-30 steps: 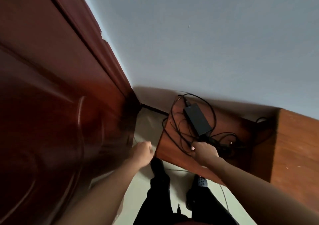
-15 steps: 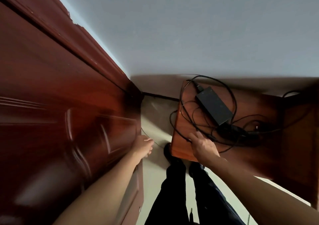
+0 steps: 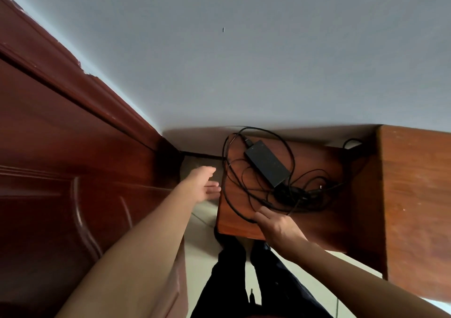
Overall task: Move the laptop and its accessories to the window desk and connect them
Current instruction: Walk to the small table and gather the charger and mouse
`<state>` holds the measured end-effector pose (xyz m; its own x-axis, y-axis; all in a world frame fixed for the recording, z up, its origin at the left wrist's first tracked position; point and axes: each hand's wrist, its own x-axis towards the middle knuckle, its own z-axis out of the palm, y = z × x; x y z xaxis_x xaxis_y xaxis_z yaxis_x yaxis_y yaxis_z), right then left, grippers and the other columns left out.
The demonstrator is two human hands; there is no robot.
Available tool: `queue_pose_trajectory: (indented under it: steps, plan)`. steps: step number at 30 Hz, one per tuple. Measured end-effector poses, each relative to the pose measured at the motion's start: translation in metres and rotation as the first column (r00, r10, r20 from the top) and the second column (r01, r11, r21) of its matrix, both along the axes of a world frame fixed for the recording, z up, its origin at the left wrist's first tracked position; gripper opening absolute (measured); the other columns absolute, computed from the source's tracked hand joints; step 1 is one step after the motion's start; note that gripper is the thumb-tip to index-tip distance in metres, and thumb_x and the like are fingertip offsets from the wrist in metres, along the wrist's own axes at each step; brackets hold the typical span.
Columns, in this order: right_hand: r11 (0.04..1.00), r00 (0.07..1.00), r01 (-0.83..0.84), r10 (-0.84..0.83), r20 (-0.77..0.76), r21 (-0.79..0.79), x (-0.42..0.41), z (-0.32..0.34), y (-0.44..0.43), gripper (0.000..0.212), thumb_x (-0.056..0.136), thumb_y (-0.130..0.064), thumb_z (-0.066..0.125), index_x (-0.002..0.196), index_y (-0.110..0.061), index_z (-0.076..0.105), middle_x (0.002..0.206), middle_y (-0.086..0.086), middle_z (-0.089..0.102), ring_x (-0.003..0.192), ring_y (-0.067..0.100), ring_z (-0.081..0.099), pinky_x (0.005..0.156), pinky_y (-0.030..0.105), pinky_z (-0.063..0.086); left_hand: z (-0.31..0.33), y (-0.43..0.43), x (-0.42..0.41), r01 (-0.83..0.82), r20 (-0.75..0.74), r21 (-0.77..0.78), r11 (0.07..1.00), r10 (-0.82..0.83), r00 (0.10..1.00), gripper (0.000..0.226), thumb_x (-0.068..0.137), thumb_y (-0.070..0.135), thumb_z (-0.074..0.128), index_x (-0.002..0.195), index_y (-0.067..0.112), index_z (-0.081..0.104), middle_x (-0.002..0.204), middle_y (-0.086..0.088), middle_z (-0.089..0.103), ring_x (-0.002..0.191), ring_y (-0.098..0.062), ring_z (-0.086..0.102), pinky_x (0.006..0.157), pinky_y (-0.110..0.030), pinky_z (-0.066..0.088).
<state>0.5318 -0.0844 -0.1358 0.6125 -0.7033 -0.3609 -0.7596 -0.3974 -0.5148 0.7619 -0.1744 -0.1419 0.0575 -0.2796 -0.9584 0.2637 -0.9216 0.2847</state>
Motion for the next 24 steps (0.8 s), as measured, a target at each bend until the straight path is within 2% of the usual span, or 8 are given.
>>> queue_pose_trajectory:
  steps: [2,4,6,8,13,16,20,24]
  plan:
    - [1.000,0.999,0.007,-0.007,0.043,-0.007,-0.005,0.000,-0.002,0.035,0.092,-0.022,0.039,0.117,-0.012,0.061,0.104,0.009,0.058,0.080,0.034,0.060,0.060,0.041,0.044,-0.002,0.007,-0.010,0.023,-0.018,0.063,0.998,-0.022,1.000,0.028,0.096,0.022,0.050,0.116,0.002,0.048,0.106,-0.025,0.056,0.078,-0.032,0.061,0.076,-0.045,0.053]
    - [1.000,0.998,0.023,-0.023,0.061,-0.011,-0.010,-0.004,-0.002,0.030,0.092,-0.018,0.044,0.115,-0.012,0.061,0.101,0.009,0.058,0.076,0.035,0.060,0.056,0.040,0.043,-0.002,0.007,-0.020,-0.098,-0.119,0.033,0.995,0.101,0.988,0.017,0.097,0.020,0.047,0.093,0.004,0.049,0.080,-0.017,0.060,0.062,-0.023,0.059,0.065,-0.036,0.052]
    - [0.997,0.996,0.076,-0.075,0.054,-0.002,-0.015,-0.011,-0.002,0.028,0.092,-0.014,0.049,0.118,-0.015,0.059,0.101,0.006,0.059,0.079,0.033,0.061,0.057,0.038,0.043,-0.003,-0.002,-0.033,-0.249,-0.143,-0.046,0.967,0.241,0.960,0.024,0.099,0.022,0.042,0.079,0.010,0.047,0.046,0.001,0.044,0.036,-0.010,0.040,0.043,-0.022,0.034]
    - [0.987,0.987,0.161,-0.162,0.007,0.021,-0.016,-0.020,-0.007,0.029,0.094,-0.016,0.048,0.122,-0.020,0.056,0.107,0.004,0.059,0.086,0.032,0.062,0.062,0.037,0.045,0.000,-0.017,-0.044,-0.346,-0.086,-0.150,0.926,0.336,0.938,0.023,0.100,0.024,0.042,0.086,0.010,0.052,0.036,0.008,0.027,0.026,-0.005,0.023,0.033,-0.017,0.018]
    - [0.903,0.883,0.424,-0.395,-0.254,0.072,-0.041,-0.045,-0.046,0.048,0.089,-0.027,0.055,0.136,-0.022,0.043,0.124,0.008,0.052,0.117,0.030,0.050,0.087,0.040,0.048,0.003,-0.029,-0.042,-0.180,0.196,-0.354,0.918,0.261,0.945,0.021,0.101,0.023,0.045,0.103,0.007,0.058,0.055,0.000,0.025,0.027,-0.004,0.022,0.034,-0.016,0.016]
    - [0.835,0.797,0.546,-0.497,-0.344,0.059,-0.053,-0.062,-0.081,0.074,0.082,-0.041,0.065,0.143,-0.016,0.032,0.137,0.014,0.043,0.127,0.034,0.039,0.098,0.045,0.043,-0.005,-0.013,-0.038,-0.109,0.214,-0.298,0.948,0.177,0.961,0.022,0.102,0.022,0.042,0.107,0.008,0.057,0.058,-0.002,0.030,0.031,-0.005,0.027,0.038,-0.019,0.023]
    - [0.781,0.747,0.604,-0.487,-0.453,0.156,-0.038,-0.093,-0.110,0.120,0.062,-0.068,0.075,0.150,-0.012,0.015,0.149,0.018,0.029,0.136,0.039,0.030,0.105,0.051,0.034,-0.020,0.007,-0.035,-0.142,0.169,-0.195,0.970,0.176,0.970,0.024,0.102,0.019,0.039,0.113,0.007,0.057,0.061,-0.002,0.037,0.037,-0.009,0.029,0.047,-0.026,0.023]
    - [0.726,0.682,0.679,-0.570,-0.458,0.108,-0.021,-0.116,-0.124,0.099,0.063,-0.050,0.082,0.137,-0.008,0.031,0.137,0.015,0.045,0.123,0.039,0.044,0.092,0.045,0.044,-0.030,0.010,-0.028,-0.173,0.134,-0.216,0.961,0.205,0.970,0.024,0.102,0.018,0.038,0.118,0.011,0.055,0.062,-0.001,0.038,0.037,-0.007,0.031,0.047,-0.025,0.024]
